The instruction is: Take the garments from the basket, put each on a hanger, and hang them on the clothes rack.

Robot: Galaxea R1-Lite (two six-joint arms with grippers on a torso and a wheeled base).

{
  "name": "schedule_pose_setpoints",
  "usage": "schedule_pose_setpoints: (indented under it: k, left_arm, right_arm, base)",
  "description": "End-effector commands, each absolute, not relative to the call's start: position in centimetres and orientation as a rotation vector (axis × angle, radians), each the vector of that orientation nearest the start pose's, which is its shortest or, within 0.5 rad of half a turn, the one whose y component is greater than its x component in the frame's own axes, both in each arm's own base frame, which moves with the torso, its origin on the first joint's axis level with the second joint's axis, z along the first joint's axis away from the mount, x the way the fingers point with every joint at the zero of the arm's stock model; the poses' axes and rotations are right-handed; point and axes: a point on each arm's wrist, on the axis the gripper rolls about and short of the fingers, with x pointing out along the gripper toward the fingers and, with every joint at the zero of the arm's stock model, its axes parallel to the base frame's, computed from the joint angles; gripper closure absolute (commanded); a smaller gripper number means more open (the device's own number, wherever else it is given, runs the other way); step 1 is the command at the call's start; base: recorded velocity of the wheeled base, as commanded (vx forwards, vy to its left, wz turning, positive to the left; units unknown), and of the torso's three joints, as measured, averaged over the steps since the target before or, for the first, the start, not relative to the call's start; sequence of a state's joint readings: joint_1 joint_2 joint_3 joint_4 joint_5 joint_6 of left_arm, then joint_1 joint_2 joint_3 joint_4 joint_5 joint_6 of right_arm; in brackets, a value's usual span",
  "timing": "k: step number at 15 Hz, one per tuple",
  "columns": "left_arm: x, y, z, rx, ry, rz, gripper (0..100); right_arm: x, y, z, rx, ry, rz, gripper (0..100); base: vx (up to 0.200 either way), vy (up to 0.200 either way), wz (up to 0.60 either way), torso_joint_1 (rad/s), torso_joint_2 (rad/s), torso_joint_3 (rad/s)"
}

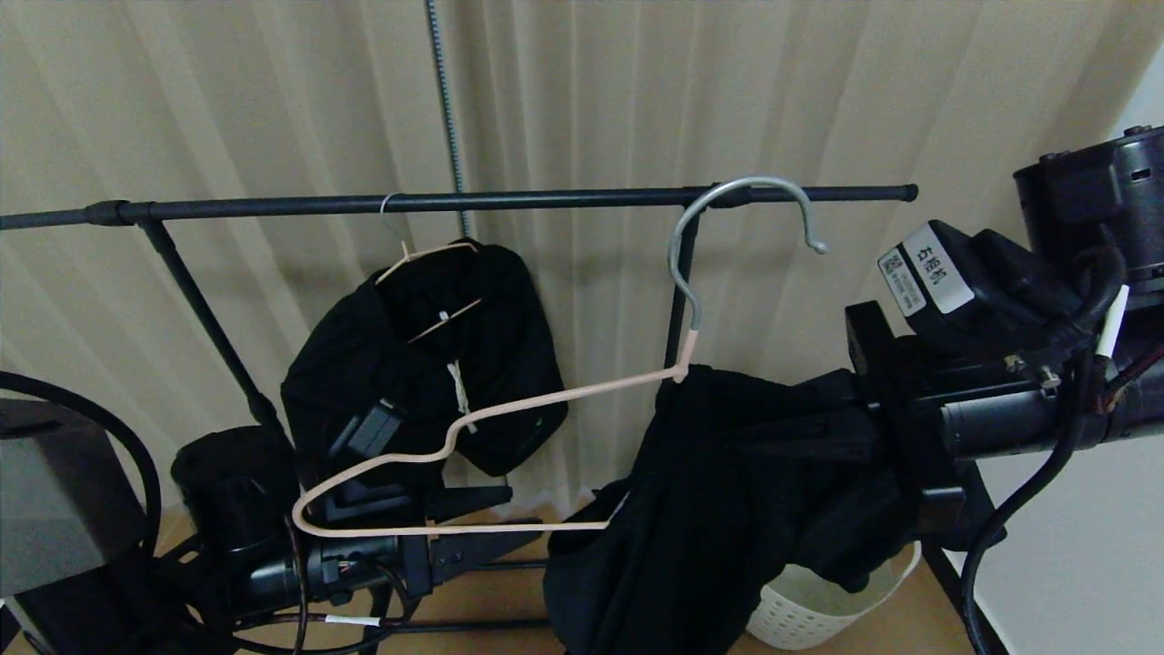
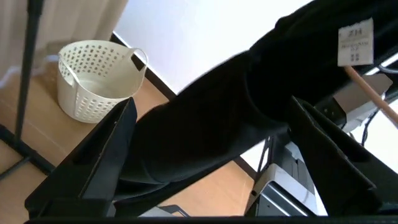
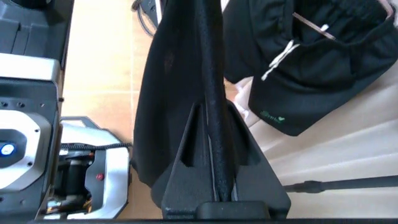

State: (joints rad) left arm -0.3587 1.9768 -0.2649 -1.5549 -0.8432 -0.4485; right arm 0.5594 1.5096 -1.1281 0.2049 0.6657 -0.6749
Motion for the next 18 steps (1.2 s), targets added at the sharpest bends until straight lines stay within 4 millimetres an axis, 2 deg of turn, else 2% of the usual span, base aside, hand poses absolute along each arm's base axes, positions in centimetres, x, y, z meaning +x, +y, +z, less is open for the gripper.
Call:
schedule_pose_setpoints:
  k: [1, 16, 17, 18]
  left_arm:
    - [23.9, -10.9, 7.7, -0.432, 0.431, -1.148, 0]
    - [22.3, -13.1, 6.8, -0.42, 0.503, -1.225, 0]
    - [22.3, -13.2, 6.8, -0.42, 0.504, -1.226, 100]
    - [22.3, -13.2, 6.7, -0.42, 0.506, -1.226, 100]
  right_arm:
    - [20.6, 14.6, 25.0, -0.522, 0.193, 1.375, 100]
    - [20.6, 15.3, 25.0, -0.495, 0.159, 1.402, 100]
    - [20.6, 15.3, 25.0, -0.495, 0.159, 1.403, 100]
    - [20.6, 15.3, 25.0, -0.495, 0.159, 1.403, 100]
  base:
    - [0.0, 0.0, 0.0, 0.0, 0.0, 0.0]
    - [0.0, 0.0, 0.0, 0.0, 0.0, 0.0]
    - [0.0, 0.0, 0.0, 0.0, 0.0, 0.0]
    - [0.0, 0.0, 0.0, 0.0, 0.0, 0.0]
